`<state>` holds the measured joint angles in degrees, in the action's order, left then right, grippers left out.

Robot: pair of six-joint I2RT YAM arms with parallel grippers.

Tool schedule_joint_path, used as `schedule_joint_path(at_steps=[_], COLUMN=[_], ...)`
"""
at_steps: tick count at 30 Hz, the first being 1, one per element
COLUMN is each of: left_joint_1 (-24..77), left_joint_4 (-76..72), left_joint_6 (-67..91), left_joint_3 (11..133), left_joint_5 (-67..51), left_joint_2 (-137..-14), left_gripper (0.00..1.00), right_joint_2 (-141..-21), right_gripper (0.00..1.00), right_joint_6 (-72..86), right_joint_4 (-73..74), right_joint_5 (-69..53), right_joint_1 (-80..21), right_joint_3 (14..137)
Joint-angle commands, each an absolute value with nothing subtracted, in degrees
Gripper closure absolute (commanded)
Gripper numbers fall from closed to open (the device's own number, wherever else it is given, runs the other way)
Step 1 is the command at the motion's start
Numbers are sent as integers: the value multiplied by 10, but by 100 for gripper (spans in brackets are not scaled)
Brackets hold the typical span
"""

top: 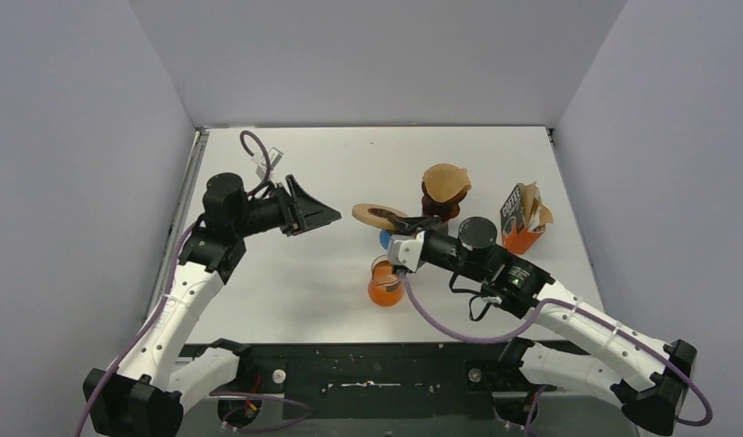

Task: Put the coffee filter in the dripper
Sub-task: Pick up the dripper holder from the center of the board.

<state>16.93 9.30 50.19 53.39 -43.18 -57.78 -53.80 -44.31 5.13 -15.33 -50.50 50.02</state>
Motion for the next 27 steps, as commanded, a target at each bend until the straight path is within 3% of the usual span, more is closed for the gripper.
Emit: schedule_joint_path(at_steps=[1,19,27], left_joint_1=[153,145,145], left_joint_4=[-11,-208,-257], left_joint_6=[567,751,799], left_joint_3=[509,442,429], left_joint_5=[-526,-603,-612], left_joint_2=[-572,-567,-561], left_gripper=[37,36,50], right_joint_2=[-507,-501,-502], right_gripper=[100,100,100], right_joint_6=[-629,-927,-976], right_joint_4=[-21,-109,-171], right_joint_5=[-181,-19,25], right_joint_1=[-523,-682,-707], right_joint_3=[483,430,404])
